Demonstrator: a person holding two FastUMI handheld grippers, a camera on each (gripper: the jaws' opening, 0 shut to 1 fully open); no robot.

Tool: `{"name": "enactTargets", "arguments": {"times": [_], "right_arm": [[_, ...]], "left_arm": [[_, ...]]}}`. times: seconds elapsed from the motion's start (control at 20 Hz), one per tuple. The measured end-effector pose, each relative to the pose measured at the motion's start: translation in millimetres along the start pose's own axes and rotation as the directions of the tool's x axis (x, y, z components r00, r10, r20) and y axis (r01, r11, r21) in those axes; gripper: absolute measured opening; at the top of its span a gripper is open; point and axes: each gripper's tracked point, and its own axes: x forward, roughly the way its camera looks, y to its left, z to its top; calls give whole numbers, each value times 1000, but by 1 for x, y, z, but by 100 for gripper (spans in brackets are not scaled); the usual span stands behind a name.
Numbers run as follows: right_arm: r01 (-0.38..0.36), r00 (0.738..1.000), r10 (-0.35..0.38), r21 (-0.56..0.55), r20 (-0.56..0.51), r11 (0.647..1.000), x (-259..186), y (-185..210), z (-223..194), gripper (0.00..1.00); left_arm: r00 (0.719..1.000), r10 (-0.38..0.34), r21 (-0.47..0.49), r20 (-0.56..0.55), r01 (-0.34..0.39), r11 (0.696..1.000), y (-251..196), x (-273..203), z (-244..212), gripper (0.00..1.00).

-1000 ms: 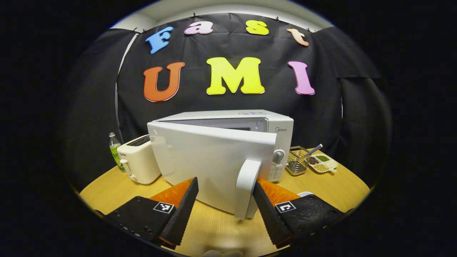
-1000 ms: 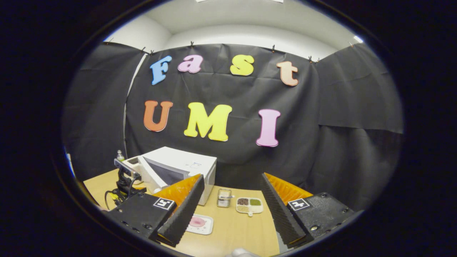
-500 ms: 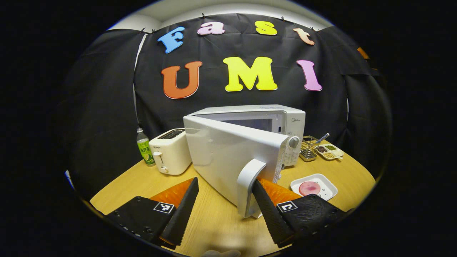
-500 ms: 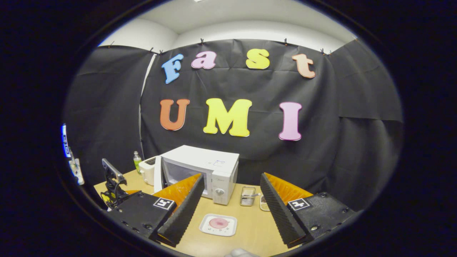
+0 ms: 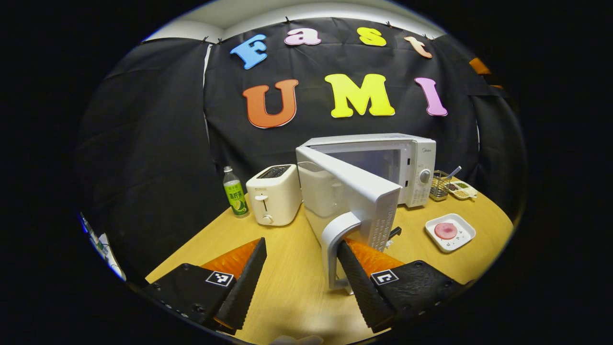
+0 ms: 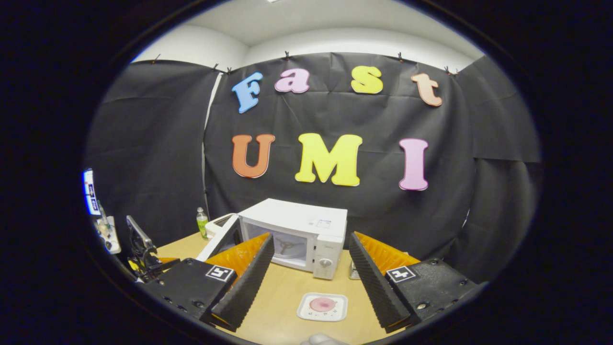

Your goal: Open the microwave oven with the left hand, put the food in, and close the microwave oven.

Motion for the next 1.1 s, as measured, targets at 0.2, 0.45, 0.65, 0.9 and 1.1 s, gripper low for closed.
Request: {"name": "enactTargets", "arguments": {"times": [0.2,0.45,0.65,0.9,1.1], "right_arm": [[9,1000,-9,-3,14,1000,0,21,4,100],[17,1000,-17,34,-8,999,5,37,-6,100],[39,999,-38,54,-31,998,11,29,-19,100],[93,988,-82,81,-134,992,29,-13,-75,95],[142,952,-101,123,-289,982,48,-61,-154,93]], "left_arm": [[1000,3,-8,-3,-3,1000,30,-4,-6,89],[999,47,0,-6,-47,999,75,-8,-12,89],[993,112,-4,-25,-112,994,112,-11,-18,89],[992,125,41,-2,-124,991,109,-34,-7,88],[999,45,14,11,-45,999,66,-57,12,89]]}}
